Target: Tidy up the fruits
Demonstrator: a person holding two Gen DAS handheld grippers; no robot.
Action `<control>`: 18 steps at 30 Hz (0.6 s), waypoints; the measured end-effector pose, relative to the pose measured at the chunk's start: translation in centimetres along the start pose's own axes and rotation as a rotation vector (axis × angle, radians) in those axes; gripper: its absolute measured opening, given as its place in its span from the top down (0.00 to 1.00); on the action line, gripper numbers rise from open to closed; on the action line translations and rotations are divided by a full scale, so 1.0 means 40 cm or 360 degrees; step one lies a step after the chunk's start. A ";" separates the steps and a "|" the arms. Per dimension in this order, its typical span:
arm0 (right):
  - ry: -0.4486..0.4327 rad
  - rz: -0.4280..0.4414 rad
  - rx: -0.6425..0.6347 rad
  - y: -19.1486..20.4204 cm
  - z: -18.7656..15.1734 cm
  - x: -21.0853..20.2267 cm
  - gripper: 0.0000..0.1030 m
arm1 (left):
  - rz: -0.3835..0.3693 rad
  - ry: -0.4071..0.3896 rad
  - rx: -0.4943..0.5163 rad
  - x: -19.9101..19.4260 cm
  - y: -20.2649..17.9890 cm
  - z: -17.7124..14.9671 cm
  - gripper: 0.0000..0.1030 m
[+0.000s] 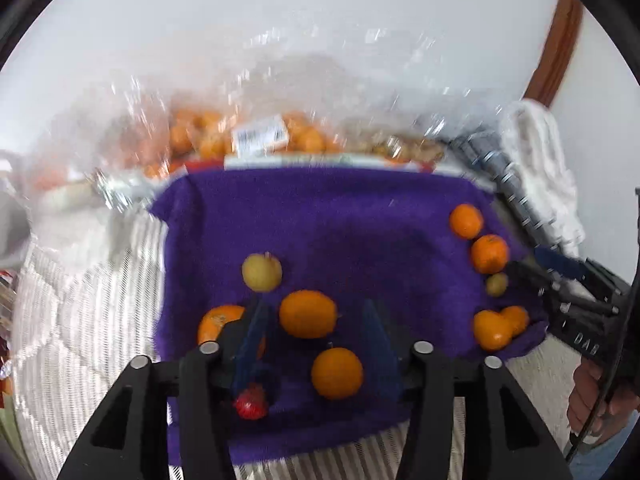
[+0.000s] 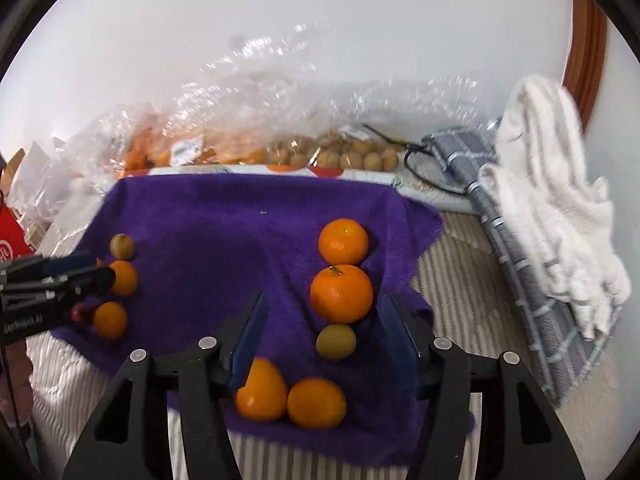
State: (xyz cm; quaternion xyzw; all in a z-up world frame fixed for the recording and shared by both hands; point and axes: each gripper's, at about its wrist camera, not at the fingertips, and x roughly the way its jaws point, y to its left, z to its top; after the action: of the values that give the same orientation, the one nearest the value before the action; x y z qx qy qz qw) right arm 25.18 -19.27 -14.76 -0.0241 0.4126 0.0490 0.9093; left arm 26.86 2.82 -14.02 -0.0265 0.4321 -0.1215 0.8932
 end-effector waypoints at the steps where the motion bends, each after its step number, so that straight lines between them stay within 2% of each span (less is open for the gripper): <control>1: -0.0008 -0.0012 -0.0011 0.004 -0.001 -0.023 0.42 | -0.0008 -0.0031 -0.0006 -0.025 -0.002 -0.002 0.44; 7: -0.0046 -0.0028 0.0032 -0.010 -0.032 -0.169 0.42 | -0.0009 -0.0140 0.0012 -0.165 -0.031 -0.047 0.43; 9: -0.0033 -0.0015 0.0074 -0.022 -0.047 -0.204 0.42 | 0.0024 -0.0185 0.0035 -0.213 -0.050 -0.066 0.35; 15: -0.0041 -0.0003 0.0159 -0.066 -0.103 -0.327 0.42 | 0.0082 -0.0269 0.0040 -0.337 -0.102 -0.126 0.26; 16: -0.0050 -0.0007 0.0168 -0.072 -0.114 -0.349 0.41 | 0.0114 -0.0300 0.0034 -0.363 -0.108 -0.142 0.25; 18: -0.0084 -0.0047 0.0167 -0.085 -0.138 -0.397 0.31 | 0.0153 -0.0331 0.0018 -0.399 -0.110 -0.166 0.21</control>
State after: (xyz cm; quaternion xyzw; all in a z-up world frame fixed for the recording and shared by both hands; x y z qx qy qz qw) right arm 11.04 -24.22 -6.42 0.0188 0.3902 0.0146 0.9204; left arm 11.31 2.75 -5.30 -0.0133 0.3371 -0.0776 0.9382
